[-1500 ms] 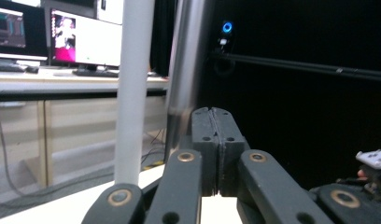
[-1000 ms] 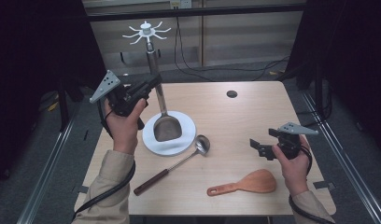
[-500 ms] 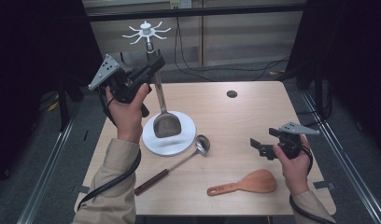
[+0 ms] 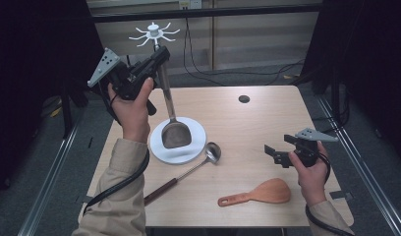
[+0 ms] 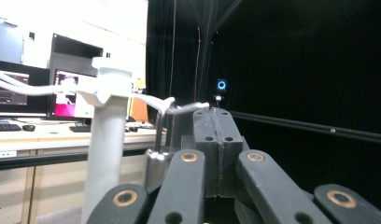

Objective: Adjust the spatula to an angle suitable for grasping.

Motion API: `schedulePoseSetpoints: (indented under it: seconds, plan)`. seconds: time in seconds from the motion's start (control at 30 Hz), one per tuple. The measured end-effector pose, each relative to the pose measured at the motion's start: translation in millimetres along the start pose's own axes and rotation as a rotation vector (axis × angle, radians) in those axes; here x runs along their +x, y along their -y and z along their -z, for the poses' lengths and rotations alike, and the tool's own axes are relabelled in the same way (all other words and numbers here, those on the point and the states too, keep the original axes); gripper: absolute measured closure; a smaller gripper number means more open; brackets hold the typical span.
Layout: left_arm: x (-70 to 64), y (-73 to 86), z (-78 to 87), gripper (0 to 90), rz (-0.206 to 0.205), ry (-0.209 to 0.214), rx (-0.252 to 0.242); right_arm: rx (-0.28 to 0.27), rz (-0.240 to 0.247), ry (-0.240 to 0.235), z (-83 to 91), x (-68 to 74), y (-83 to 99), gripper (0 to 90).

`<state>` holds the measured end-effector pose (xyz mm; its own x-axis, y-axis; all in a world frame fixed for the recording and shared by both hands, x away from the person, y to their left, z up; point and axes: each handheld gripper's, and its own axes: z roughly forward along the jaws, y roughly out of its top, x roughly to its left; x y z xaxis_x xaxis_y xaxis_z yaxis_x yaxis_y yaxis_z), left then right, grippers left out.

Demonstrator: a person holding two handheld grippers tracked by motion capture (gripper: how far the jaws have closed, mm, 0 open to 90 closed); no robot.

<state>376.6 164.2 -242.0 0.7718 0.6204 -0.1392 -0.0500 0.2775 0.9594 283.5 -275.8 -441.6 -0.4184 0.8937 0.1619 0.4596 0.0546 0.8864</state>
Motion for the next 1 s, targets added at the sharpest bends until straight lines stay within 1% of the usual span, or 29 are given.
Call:
schedulePoseSetpoints:
  seconds: [0.1,0.13,0.23,0.3,0.43,0.47,0.53,0.7,0.73,0.9,1.0]
  plan:
    - [1.0,-1.5,0.7,90.0,0.0,-0.007,0.004,0.0,-0.001,0.002,0.2,-0.8,0.3,7.8]
    - [1.3,-1.5,1.1,90.0,0.005,-0.014,0.001,-0.001,-0.001,0.002,0.3,-0.8,0.3,7.8]
    - [3.4,-1.5,3.8,90.0,0.009,-0.013,-0.008,-0.004,-0.002,-0.001,0.5,-0.2,-0.5,7.8]
    - [4.3,-1.9,5.7,90.0,0.017,-0.025,-0.012,-0.002,-0.001,-0.003,0.3,0.2,-0.4,7.8]
    - [6.8,-3.4,8.4,90.0,0.012,-0.031,-0.01,0.0,0.002,-0.002,-0.3,0.1,0.1,7.8]
    - [8.6,-3.9,10.0,90.0,0.017,-0.039,-0.017,0.0,0.001,-0.001,-0.4,0.0,0.1,7.8]
    - [9.5,-4.3,10.8,90.0,0.015,-0.038,-0.009,0.0,0.001,-0.002,-0.4,0.1,0.1,7.8]
    - [12.2,-4.9,13.5,90.0,0.02,-0.047,-0.013,0.002,0.003,-0.004,-1.0,0.5,0.4,7.8]
    - [12.9,-4.8,14.1,90.0,0.027,-0.046,-0.016,0.002,0.004,-0.004,-1.1,0.3,0.5,7.8]
    - [15.0,-6.9,15.8,90.0,0.022,-0.053,-0.014,0.001,0.004,-0.006,-1.1,0.0,0.4,7.8]
    - [16.0,-7.7,16.4,90.0,0.028,-0.054,-0.017,0.003,0.003,-0.002,-1.0,0.2,0.5,7.8]
